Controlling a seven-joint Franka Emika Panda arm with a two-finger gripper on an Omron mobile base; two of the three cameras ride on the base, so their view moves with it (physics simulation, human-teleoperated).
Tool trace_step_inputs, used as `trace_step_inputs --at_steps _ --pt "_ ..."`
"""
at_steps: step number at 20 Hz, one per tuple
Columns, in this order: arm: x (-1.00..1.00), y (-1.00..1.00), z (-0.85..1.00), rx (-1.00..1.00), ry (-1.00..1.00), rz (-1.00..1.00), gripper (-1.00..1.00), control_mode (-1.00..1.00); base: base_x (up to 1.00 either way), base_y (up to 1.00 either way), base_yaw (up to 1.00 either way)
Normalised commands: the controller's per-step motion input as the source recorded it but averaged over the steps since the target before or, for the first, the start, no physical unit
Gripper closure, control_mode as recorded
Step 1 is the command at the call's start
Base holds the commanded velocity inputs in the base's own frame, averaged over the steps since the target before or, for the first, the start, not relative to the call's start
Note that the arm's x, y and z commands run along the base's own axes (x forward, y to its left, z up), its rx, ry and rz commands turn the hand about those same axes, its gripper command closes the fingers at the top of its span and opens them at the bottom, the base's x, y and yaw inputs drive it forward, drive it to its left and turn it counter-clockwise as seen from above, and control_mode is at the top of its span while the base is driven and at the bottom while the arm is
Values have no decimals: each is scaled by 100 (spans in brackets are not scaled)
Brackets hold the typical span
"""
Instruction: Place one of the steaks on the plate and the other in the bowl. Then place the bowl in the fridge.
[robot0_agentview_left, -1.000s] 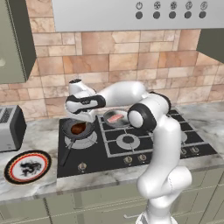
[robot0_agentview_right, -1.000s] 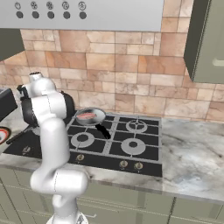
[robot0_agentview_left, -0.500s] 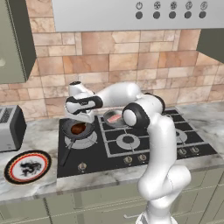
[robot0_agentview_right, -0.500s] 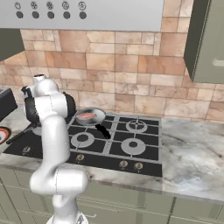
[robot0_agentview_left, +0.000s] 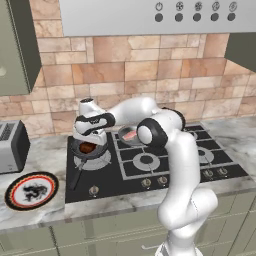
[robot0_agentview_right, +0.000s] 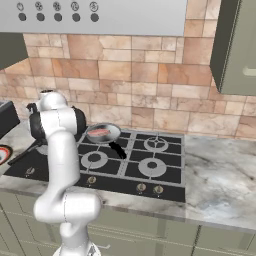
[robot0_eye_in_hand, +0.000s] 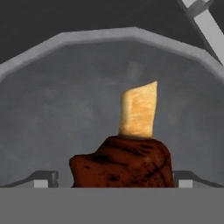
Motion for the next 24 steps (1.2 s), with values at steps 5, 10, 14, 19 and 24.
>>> trace_step_inputs --at_steps 5,10,14,19,24 --pt "-4 6 -26 2 0 0 100 -100 0 0 0" --pt "-4 0 51 4 0 0 100 -100 0 0 0" --pt "-37 0 92 8 9 1 100 -100 0 0 0" --pt "-99 -2 44 2 -2 13 100 -100 0 0 0" --pt "-100 3 48 1 -1 26 100 -100 0 0 0"
